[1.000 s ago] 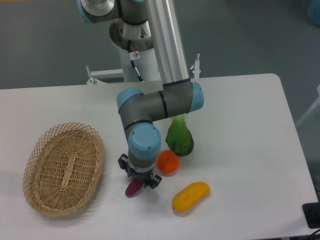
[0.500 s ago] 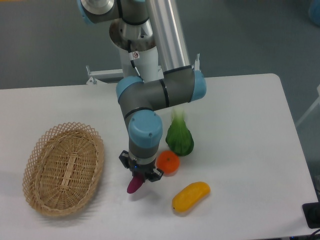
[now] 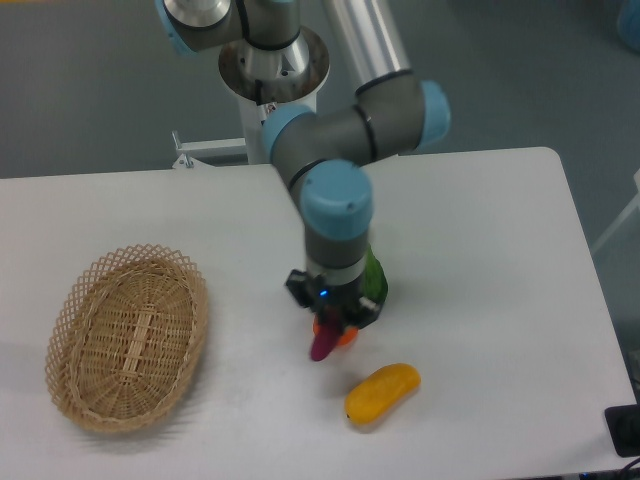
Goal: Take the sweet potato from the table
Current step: 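Lift the held sweet potato up and away from the table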
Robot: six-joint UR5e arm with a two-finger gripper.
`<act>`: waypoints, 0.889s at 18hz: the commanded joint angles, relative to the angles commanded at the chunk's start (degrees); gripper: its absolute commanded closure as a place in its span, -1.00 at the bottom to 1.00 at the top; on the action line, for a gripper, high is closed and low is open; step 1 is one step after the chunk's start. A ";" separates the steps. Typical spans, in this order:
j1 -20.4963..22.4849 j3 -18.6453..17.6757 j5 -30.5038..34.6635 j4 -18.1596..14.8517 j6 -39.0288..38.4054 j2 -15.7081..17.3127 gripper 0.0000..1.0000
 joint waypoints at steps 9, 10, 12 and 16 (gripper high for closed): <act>9.15 0.44 -1.41 -0.09 18.28 1.76 1.00; 9.94 0.88 -1.41 -0.09 20.30 1.67 1.00; 10.38 2.45 -1.41 -2.71 23.65 1.67 1.00; 11.26 3.87 -1.06 -5.19 26.30 0.97 1.00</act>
